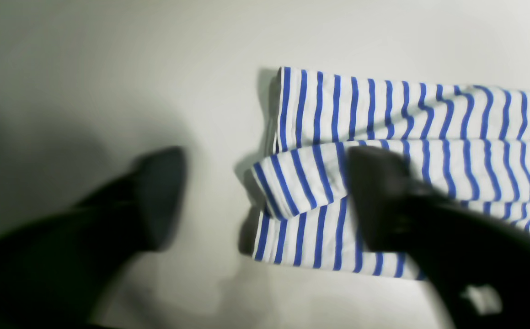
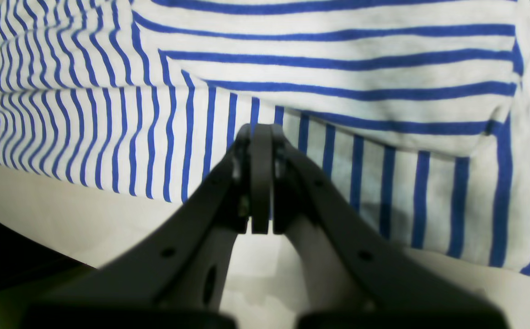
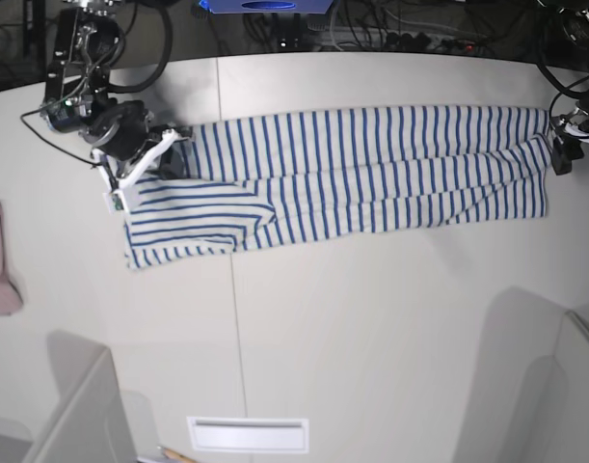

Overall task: Fold the T-shirt properly
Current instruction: 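Hold the folded edge with both grippers and pull it taut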

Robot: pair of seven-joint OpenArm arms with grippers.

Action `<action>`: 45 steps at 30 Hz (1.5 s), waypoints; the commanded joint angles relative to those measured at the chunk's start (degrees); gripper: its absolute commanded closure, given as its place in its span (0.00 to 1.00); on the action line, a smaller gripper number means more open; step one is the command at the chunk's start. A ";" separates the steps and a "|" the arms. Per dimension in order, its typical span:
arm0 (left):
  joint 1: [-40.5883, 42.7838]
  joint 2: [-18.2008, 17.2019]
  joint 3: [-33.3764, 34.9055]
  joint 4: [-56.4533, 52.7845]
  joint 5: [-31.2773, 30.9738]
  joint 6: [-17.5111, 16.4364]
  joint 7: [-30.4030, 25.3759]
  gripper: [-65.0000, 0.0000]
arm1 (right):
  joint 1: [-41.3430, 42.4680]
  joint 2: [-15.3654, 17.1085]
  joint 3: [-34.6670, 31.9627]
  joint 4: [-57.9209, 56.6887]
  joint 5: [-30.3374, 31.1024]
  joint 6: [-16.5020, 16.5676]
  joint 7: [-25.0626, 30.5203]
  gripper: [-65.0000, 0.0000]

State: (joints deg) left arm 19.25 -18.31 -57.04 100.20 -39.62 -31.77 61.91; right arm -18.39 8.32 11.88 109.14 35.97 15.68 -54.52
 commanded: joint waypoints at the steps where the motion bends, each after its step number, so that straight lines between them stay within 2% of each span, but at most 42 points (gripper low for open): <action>1: -0.12 -1.17 -0.41 -1.79 -0.43 -0.19 -0.94 0.01 | -0.38 -0.45 0.03 1.14 1.00 0.45 1.38 1.00; 5: -4.08 -1.26 0.11 -10.05 -0.43 -0.27 -0.94 0.02 | -1.34 -0.62 0.03 1.14 1.00 0.45 2.79 1.00; 9: -6.10 -2.84 4.86 -15.15 -0.60 -0.36 -1.21 0.07 | -1.52 -0.62 0.03 1.14 1.00 0.45 2.79 1.00; 14: -7.68 -3.01 9.52 -20.42 -0.34 -0.19 -5.43 0.09 | -1.61 -0.80 0.03 1.14 1.00 0.45 2.79 1.00; 22: -7.95 -3.01 12.42 -24.99 -0.34 -0.19 -5.60 0.25 | -1.61 -0.89 0.12 1.14 1.00 0.45 2.79 1.00; 26: -8.83 -3.01 12.42 -25.17 -0.34 -0.19 -5.60 0.41 | -1.61 -0.89 0.12 1.14 1.00 0.45 2.79 1.00; 29: -9.44 -3.10 12.42 -27.72 -0.34 -0.19 -5.60 0.60 | -1.61 -0.89 0.38 1.14 1.00 0.45 2.79 1.00; 31: -10.41 -4.16 12.33 -30.53 -0.34 -0.19 -5.95 0.77 | -1.61 -0.89 0.47 1.14 1.00 0.45 2.79 1.00; 33: -10.94 -4.60 12.42 -34.31 -0.25 -0.27 -9.21 0.98 | -1.61 -0.89 0.56 1.14 1.00 0.45 2.79 1.00; 36: -11.29 -6.71 14.00 -39.24 -0.25 -0.27 -14.04 1.00 | -1.61 -0.89 0.65 1.14 1.00 0.45 2.79 1.00; 40: -11.38 -9.43 17.08 -39.94 -0.34 -0.27 -16.24 1.00 | -1.61 -0.89 0.65 1.14 1.00 0.45 2.79 1.00; 45: -10.85 -11.10 11.80 -35.37 -0.34 -0.10 -16.24 1.00 | -1.61 -0.89 0.65 1.14 1.53 0.45 2.43 1.00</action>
State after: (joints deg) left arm 8.91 -27.14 -44.60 63.59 -39.22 -32.16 47.20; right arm -20.21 7.20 12.21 109.14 36.21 15.68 -52.97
